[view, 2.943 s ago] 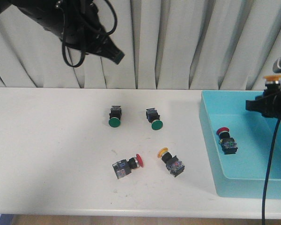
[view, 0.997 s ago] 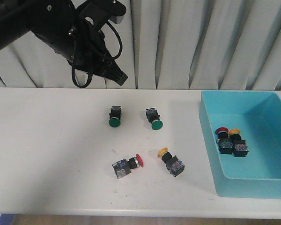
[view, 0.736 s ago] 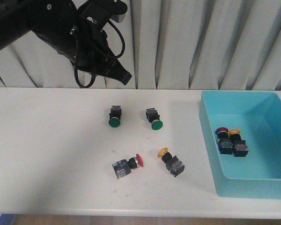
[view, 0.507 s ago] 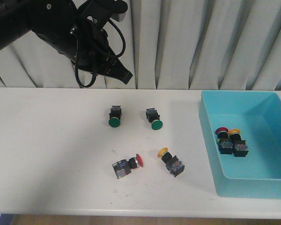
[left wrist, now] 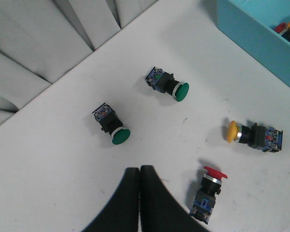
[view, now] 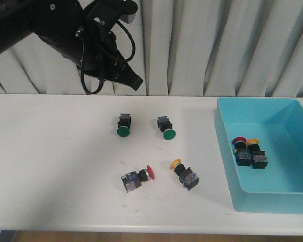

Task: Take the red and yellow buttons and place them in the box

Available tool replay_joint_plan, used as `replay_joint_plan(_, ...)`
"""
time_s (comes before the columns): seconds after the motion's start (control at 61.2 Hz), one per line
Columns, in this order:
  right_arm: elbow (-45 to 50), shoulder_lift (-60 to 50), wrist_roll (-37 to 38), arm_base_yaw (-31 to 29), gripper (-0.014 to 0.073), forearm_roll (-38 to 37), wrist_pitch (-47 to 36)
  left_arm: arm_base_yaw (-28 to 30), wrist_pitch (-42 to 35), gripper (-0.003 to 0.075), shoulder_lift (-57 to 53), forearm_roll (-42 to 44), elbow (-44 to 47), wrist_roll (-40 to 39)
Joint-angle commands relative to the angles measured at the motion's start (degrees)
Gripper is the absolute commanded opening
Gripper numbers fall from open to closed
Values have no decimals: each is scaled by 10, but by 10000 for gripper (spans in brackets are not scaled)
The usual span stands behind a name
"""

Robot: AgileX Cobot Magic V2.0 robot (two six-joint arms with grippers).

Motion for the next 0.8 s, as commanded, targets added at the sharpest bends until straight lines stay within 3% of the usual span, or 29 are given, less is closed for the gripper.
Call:
replay_joint_plan(0.0, -16, -6, -5, 1, -8, 6, -44, -2, -27, -7, -26, 0, -13, -6)
replay_joint_plan(0.213, -16, -6, -5, 1, -8, 6, -44, 0, -31, -7, -40, 35, -9, 7)
replay_joint_plan(0.327, -16, -7, -5, 1, -8, 6, -44, 0, -62, -7, -105, 78, 52, 16)
replay_joint_plan(0.441, -16, -7, -5, 1, -8, 6, -44, 16, -159, -7, -202, 88, 180, 4)
replay_joint_plan(0.638, -16, -6, -5, 1, -8, 6, -44, 108, -383, -7, -404, 18, 492, -36)
replay_joint_plan(0.785, -16, -6, -5, 1, -8, 6, -44, 169, -478, -7, -576, -6, 714, -36)
